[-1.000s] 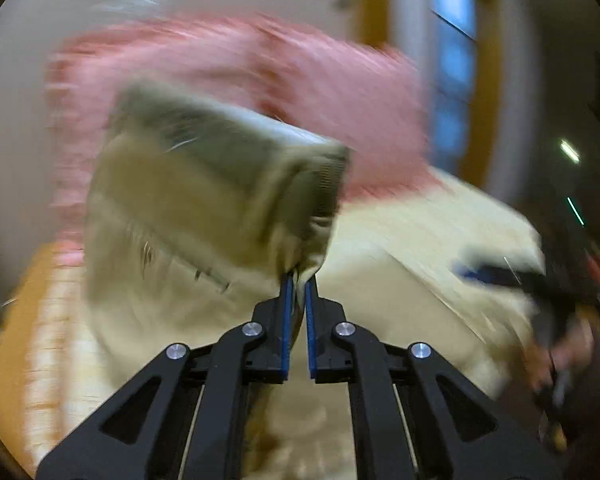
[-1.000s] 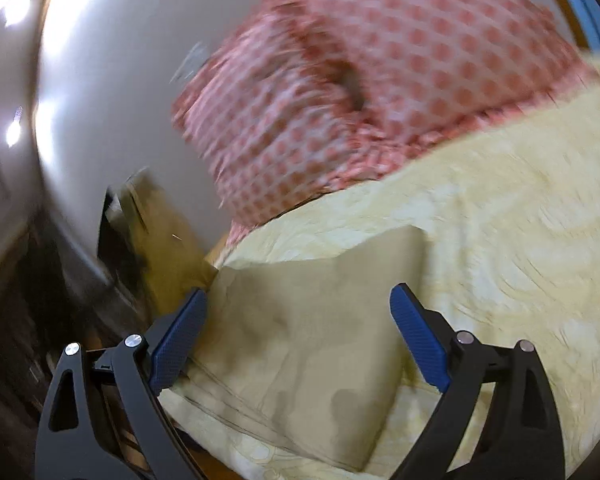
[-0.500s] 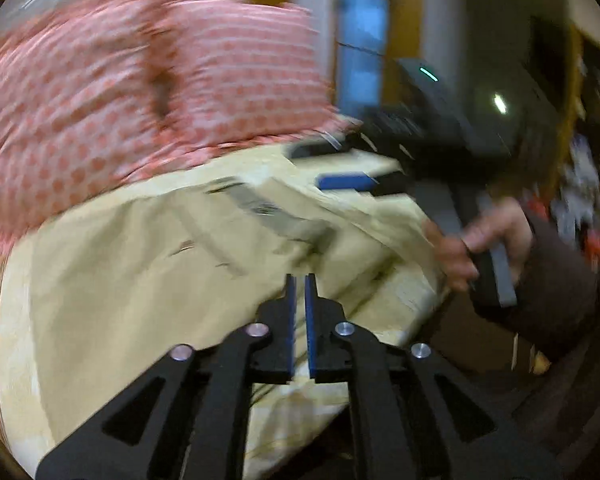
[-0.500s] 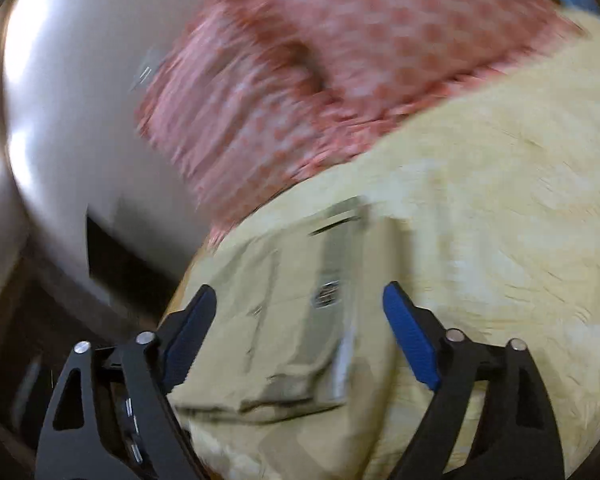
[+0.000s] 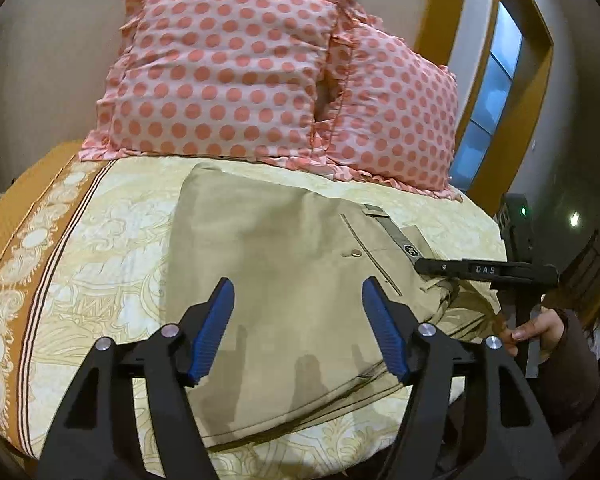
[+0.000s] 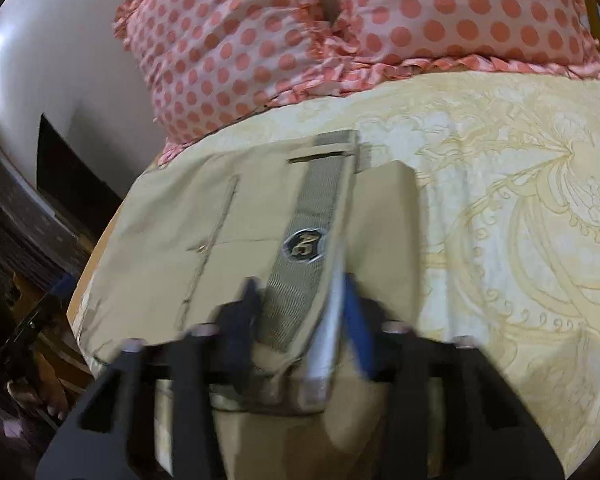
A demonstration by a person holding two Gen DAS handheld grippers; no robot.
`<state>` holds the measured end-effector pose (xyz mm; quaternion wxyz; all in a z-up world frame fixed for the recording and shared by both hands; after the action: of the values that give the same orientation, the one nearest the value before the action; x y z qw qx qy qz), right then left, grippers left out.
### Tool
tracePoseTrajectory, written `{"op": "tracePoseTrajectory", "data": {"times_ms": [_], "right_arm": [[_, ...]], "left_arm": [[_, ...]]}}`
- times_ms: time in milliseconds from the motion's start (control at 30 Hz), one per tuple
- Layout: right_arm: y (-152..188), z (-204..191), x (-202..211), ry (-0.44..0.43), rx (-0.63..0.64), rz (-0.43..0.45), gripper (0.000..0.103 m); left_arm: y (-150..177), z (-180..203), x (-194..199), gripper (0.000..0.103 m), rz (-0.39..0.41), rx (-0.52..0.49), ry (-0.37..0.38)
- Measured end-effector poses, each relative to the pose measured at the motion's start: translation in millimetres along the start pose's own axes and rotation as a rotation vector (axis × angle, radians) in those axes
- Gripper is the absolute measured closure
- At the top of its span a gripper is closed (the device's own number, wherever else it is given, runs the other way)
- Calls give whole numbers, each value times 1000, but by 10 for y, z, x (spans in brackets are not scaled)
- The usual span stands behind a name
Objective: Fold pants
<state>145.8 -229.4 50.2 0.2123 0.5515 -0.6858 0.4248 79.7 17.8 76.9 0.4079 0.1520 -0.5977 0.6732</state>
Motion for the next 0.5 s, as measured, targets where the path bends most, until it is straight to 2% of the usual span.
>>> {"op": "tracePoseTrajectory", "data": {"times_ms": [33, 133, 233, 300, 400, 467, 500], "right_arm": [[-4, -14, -20, -31, 5, -10, 86], [67, -88, 19, -105, 36, -17, 94], [65, -109, 226, -249, -13, 23, 97], [44, -135, 386, -303, -26, 57, 98], [134, -87, 611, -260, -31, 108, 98], [244, 46, 571, -199, -55, 86, 97], [305, 110, 491, -165, -61, 54, 96]], "left_arm": [[-3, -22, 7, 34, 2, 7, 3], [-37, -98, 12, 32, 5, 30, -2], [-104, -223, 22, 30, 8, 71, 2], [-156, -314, 48, 25, 14, 94, 3], [-240, -475, 71, 18, 21, 133, 6], [-290, -571, -13, 14, -9, 155, 34], [-309, -601, -124, 13, -51, 156, 62]]}}
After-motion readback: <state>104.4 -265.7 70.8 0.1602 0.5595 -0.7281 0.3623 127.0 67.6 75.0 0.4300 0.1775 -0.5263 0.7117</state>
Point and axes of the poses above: each gripper's, at about its wrist camera, not at the fingertips, and x roughly against the way its jaws point, z to its right, y to its underside, the point moved 9 cm from there along -x, roughly the way its jaws point, and after that the axes turned 10 degrees about -z, right-handed, at the moved point
